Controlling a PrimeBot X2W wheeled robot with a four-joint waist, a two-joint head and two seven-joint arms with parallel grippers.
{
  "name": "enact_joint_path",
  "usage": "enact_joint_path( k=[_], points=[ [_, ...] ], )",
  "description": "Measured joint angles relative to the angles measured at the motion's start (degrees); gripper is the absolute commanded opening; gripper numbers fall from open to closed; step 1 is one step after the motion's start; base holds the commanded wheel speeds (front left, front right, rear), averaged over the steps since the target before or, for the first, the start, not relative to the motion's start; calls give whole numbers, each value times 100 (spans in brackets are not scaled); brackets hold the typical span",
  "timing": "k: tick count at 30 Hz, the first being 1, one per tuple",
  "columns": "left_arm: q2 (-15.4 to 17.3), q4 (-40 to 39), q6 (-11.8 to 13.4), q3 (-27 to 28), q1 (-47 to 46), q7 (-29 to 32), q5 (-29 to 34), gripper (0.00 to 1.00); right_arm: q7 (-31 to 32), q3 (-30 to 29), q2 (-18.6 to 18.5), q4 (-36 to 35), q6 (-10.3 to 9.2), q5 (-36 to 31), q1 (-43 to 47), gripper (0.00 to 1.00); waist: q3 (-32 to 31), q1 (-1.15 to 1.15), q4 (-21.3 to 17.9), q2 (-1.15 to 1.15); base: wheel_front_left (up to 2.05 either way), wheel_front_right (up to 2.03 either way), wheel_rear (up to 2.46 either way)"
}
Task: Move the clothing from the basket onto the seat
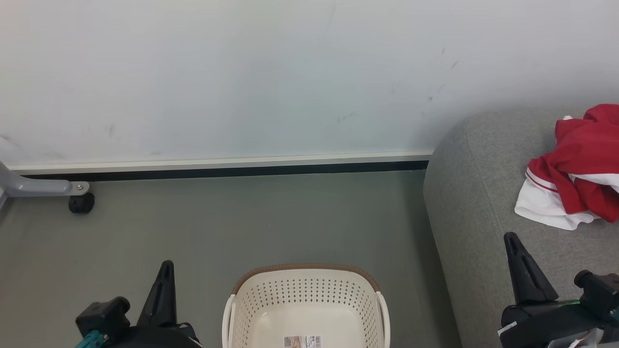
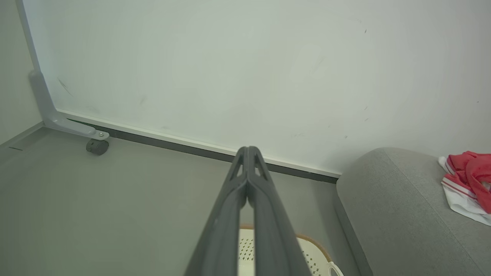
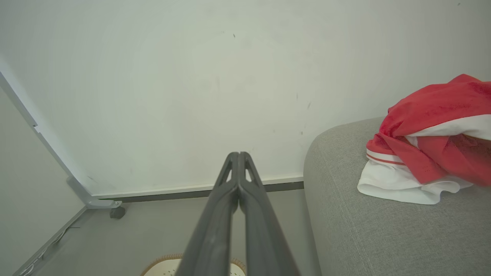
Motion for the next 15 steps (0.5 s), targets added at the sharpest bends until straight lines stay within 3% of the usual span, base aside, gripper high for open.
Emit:
enact_joint_path(
  k=[15],
  points=[
    [-133,46,-201,302,-2,309,-856,0,355,-424,271,178,126,920,-11,0,-13,0,-13,0,0,0,0]
  ],
)
